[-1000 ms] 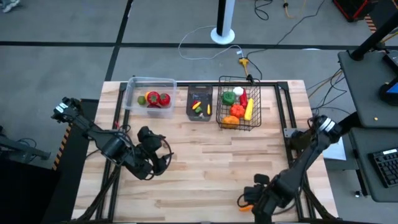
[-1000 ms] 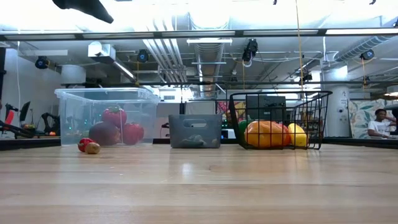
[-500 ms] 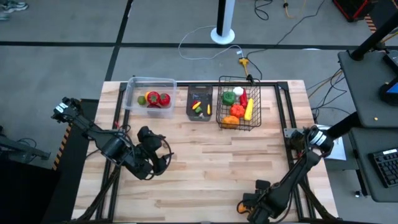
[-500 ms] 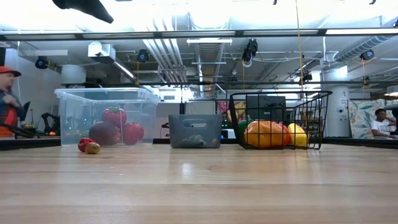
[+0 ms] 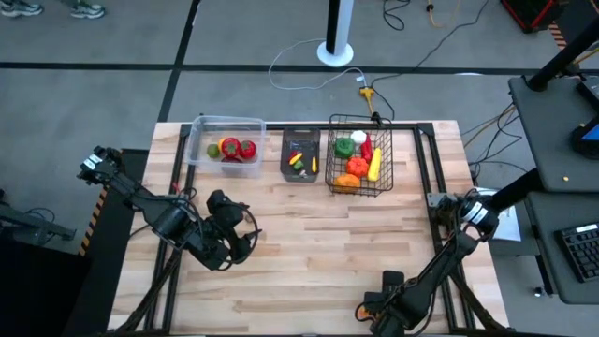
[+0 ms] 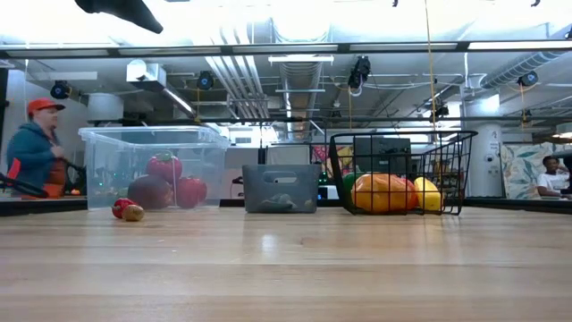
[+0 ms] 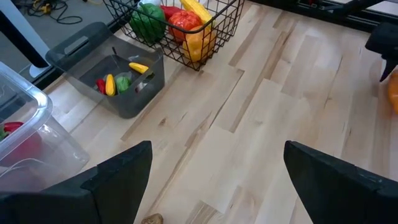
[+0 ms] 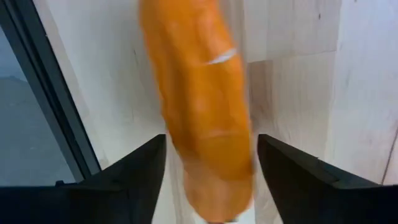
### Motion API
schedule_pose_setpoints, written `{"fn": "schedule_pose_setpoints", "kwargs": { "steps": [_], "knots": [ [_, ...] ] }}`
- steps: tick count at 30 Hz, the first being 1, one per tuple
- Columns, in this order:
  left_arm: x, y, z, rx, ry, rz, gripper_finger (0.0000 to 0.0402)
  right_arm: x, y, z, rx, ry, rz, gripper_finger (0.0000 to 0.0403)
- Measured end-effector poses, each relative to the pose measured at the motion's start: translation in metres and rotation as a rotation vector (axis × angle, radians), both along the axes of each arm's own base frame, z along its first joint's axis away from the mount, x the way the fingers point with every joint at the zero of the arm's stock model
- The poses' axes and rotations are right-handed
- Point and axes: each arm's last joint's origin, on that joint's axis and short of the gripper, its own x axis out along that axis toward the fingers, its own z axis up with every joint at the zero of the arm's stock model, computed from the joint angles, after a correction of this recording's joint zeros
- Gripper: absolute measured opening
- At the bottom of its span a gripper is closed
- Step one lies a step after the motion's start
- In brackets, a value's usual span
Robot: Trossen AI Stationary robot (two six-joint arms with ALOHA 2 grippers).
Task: Sort produce into baskets
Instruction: Put the brown chili pepper into the wire basket
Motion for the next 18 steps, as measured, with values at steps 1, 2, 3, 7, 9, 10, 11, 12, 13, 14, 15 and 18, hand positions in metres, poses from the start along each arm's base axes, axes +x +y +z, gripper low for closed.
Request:
{"fn": "schedule_pose_setpoints", "kwargs": {
  "steps": [1, 2, 3, 7, 9, 10, 11, 12, 13, 14, 15, 18],
  "knots": [
    [0.000, 0.000, 0.000, 0.000, 0.000, 0.000, 0.0345, 0.000, 0.000, 0.000, 0.001, 0.000, 0.002, 0.0241],
    [0.000, 0.000, 0.000, 0.000, 0.000, 0.000, 0.0345, 0.000, 0.000, 0.000, 0.001, 0.000, 0.005, 0.0230],
    [0.000, 0.000, 0.000, 0.001, 0.001, 0.000, 0.0345, 0.000, 0.000, -0.001, 0.001, 0.001, 0.005, 0.0218],
    [0.000, 0.000, 0.000, 0.001, 0.001, 0.000, 0.0345, 0.001, 0.001, 0.001, 0.012, 0.003, 0.011, 0.0161],
    [0.000, 0.000, 0.000, 0.001, 0.001, 0.000, 0.0345, 0.003, 0.001, 0.004, 0.023, -0.002, 0.013, 0.0133],
    [0.000, 0.000, -0.001, 0.001, 0.002, 0.000, 0.0345, 0.004, 0.000, 0.006, 0.030, -0.006, 0.011, 0.0122],
    [0.000, 0.000, -0.001, 0.001, 0.002, 0.000, 0.0345, 0.006, -0.001, 0.009, 0.037, -0.012, 0.011, 0.0113],
    [0.000, 0.000, -0.001, 0.002, 0.002, 0.000, 0.0345, 0.008, -0.002, 0.013, 0.045, -0.021, 0.011, 0.0107],
    [0.000, 0.000, -0.001, 0.002, 0.003, 0.000, 0.0345, 0.011, -0.004, 0.017, 0.054, -0.035, 0.011, 0.0107],
    [0.001, 0.000, -0.002, 0.004, 0.005, 0.000, 0.0345, 0.014, -0.007, 0.022, 0.061, -0.051, 0.009, 0.0107],
    [0.001, -0.001, -0.002, 0.006, 0.008, 0.000, 0.0345, 0.018, -0.011, 0.028, 0.064, -0.073, 0.004, 0.0107],
    [0.003, -0.002, -0.006, 0.013, 0.020, 0.000, 0.0345, 0.032, -0.028, 0.048, 0.048, -0.170, -0.015, 0.0117]
  ]
}}
